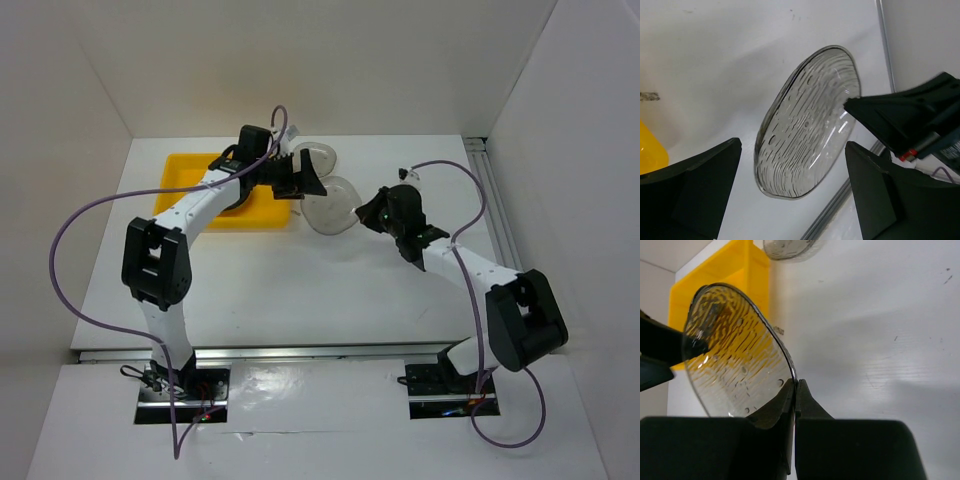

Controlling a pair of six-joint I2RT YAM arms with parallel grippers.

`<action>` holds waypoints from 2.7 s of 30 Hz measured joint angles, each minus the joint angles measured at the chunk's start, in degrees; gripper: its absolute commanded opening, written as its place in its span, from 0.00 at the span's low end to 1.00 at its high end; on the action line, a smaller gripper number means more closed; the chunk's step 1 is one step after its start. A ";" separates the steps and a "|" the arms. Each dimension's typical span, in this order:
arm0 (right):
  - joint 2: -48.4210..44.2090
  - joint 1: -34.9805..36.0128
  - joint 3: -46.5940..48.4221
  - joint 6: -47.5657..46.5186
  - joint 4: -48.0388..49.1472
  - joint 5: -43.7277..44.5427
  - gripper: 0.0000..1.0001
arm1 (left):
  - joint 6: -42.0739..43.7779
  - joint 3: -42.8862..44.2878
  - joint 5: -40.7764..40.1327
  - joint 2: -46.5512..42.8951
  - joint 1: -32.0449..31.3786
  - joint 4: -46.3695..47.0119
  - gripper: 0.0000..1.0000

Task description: Place the plates into the plastic bin on the countertop

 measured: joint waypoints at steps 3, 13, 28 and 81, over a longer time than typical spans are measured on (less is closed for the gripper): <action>-0.90 0.98 0.48 0.02 -0.72 0.15 0.00 | 0.31 -0.02 -3.91 0.57 -0.50 -0.50 0.90; -3.41 2.01 2.91 -1.64 -4.15 2.73 0.00 | 1.53 -0.26 -11.69 0.28 -2.56 -0.76 0.16; -8.00 2.62 -1.18 -2.51 -5.90 4.79 1.00 | -1.79 2.16 -22.49 -0.81 3.67 -9.01 0.00; 50.34 -10.82 44.57 -0.94 0.11 -13.62 0.99 | -13.90 4.85 -36.98 -1.79 19.21 -20.33 1.00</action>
